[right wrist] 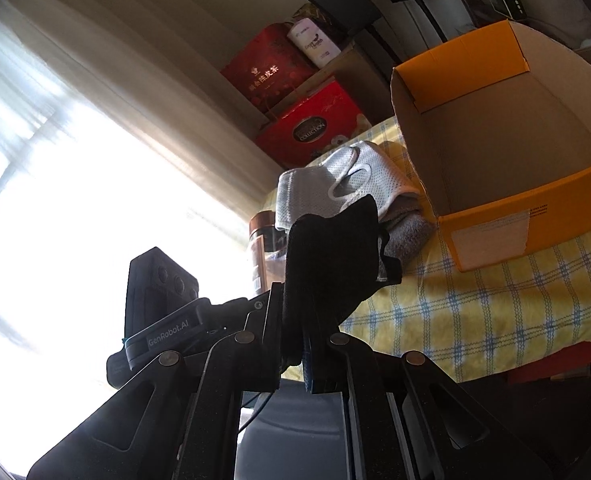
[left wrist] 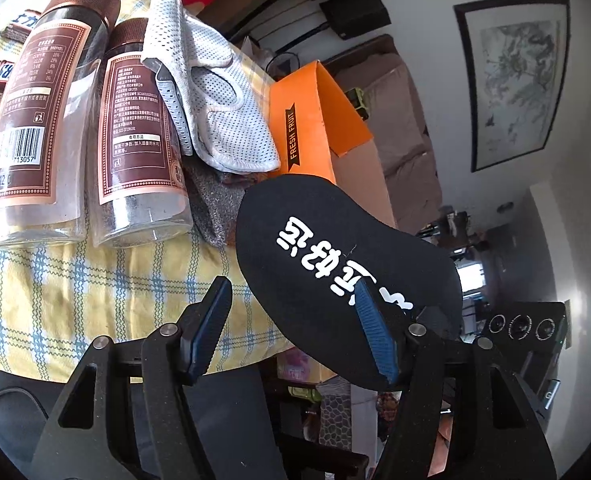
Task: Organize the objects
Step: 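Carry the black eye mask with the right gripper toward the cardboard box, then lower the eye mask into the box and open the right gripper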
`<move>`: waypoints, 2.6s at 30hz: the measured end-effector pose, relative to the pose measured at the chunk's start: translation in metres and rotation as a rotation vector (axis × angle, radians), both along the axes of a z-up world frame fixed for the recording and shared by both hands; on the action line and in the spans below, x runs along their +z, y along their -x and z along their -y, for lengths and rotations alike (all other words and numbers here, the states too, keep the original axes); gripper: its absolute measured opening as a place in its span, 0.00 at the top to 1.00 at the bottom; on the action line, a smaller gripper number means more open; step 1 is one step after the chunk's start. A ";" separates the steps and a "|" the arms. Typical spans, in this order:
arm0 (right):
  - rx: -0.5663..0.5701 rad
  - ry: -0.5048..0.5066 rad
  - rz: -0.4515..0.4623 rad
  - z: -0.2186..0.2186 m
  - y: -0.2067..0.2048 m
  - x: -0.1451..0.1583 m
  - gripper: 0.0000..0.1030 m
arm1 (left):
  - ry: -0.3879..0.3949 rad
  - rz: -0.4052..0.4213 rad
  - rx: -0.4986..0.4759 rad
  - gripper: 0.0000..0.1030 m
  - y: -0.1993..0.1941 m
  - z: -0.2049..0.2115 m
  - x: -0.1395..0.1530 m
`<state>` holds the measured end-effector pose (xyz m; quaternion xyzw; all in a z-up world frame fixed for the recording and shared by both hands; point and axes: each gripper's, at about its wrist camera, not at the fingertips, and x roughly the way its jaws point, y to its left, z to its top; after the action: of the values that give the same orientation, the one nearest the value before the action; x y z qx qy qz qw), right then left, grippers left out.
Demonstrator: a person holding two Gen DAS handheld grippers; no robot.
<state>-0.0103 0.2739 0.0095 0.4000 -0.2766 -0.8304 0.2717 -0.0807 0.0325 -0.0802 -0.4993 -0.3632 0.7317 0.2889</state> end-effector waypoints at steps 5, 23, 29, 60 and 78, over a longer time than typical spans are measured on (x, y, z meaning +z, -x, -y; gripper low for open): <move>-0.030 0.016 -0.038 -0.012 0.007 0.017 0.94 | 0.002 -0.045 -0.013 0.42 0.005 -0.008 0.022; -0.058 0.033 0.008 -0.049 0.021 0.023 0.94 | -0.024 -0.027 -0.049 0.24 0.036 -0.027 0.005; -0.047 0.068 -0.009 -0.058 0.021 0.039 0.94 | -0.095 -0.044 -0.056 0.24 0.031 -0.022 -0.002; -0.070 0.034 0.006 -0.096 0.022 0.050 0.94 | -0.218 -0.070 -0.087 0.61 0.054 -0.038 -0.012; -0.195 -0.272 -0.030 -0.127 0.071 0.043 0.94 | 0.098 -0.215 -0.168 0.96 0.069 -0.115 0.065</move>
<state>-0.0809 0.4011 0.0520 0.3922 -0.1949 -0.8884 0.1374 -0.1495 0.1477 -0.0152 -0.4601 -0.2507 0.7711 0.3618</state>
